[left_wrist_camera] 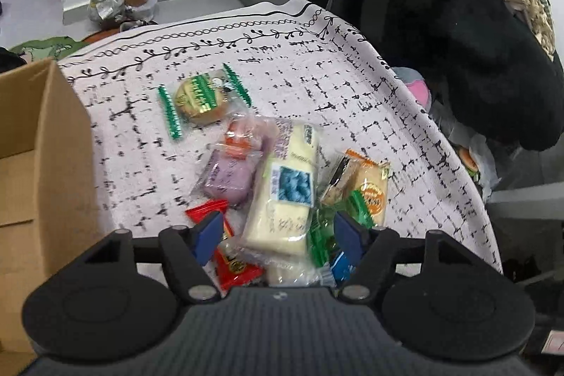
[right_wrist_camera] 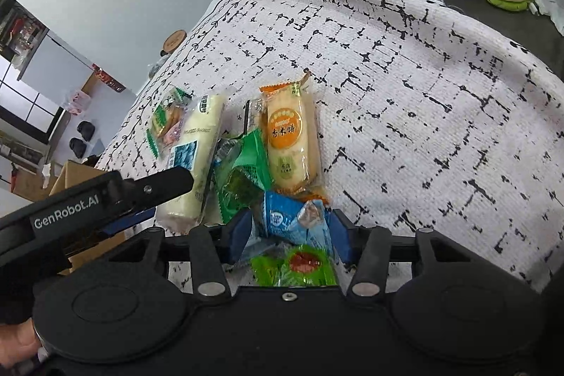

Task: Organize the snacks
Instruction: 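Grasp the white cake bar with the left tool while the right tool grasps the blue packet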

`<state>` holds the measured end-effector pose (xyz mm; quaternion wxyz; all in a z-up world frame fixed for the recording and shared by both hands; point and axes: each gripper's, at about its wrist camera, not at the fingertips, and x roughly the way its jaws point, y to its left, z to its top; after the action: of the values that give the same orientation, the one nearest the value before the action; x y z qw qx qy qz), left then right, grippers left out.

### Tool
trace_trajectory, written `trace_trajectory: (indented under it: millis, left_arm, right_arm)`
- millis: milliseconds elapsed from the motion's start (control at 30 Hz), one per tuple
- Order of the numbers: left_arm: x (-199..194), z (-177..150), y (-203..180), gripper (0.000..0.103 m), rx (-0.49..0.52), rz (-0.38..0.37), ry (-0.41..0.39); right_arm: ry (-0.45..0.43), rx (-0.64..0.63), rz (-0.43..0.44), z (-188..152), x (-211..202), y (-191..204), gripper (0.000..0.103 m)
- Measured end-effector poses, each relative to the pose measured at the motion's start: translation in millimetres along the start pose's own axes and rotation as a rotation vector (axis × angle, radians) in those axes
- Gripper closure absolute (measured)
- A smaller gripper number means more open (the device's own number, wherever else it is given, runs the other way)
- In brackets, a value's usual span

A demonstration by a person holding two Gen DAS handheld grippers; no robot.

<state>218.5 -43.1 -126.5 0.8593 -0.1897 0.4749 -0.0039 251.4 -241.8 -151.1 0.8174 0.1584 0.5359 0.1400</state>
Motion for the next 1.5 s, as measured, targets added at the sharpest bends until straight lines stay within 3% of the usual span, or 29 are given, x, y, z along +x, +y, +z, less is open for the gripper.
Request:
trace_trajectory:
  millis: [200,333,433,467,700,1167,1267,1300,1500]
  left_arm:
    - [17,1,-4,0.035,-0.036,-0.008,0.01]
    - [22,-1,-1,0.046,-0.062,0.002,0.016]
    - [24,-3,4,0.059,-0.098,0.001,0.02]
    - [25,-2,5,0.06,-0.105,0.011,0.024]
    - [7,-18,21,0.069,-0.295,-0.026,0.003]
    - [-48,-6,17,0.074,-0.256,-0.037,-0.079]
    - [-58,-6,14,0.089,-0.241,-0.051,-0.091]
    - [-60,-6,15,0.103,-0.248,-0.064,-0.089]
    - [-72,-11,12,0.103,-0.234,-0.078,-0.101]
  right_arm:
    - [-0.001,-0.009,-0.021,3,10,1,0.047]
    - [0.036,-0.034,-0.042,1,20,5,0.045]
    - [0.038,-0.05,-0.047,0,23,7,0.055]
    - [0.038,-0.053,-0.048,-1,24,8,0.068]
    - [0.024,-0.086,-0.048,-4,20,14,0.074]
    - [-0.096,-0.075,-0.004,0,-16,16,0.075]
    - [-0.14,-0.082,0.015,2,-27,19,0.075]
    - [-0.153,-0.09,0.019,2,-31,21,0.075]
    - [-0.18,-0.094,0.032,1,-41,24,0.075]
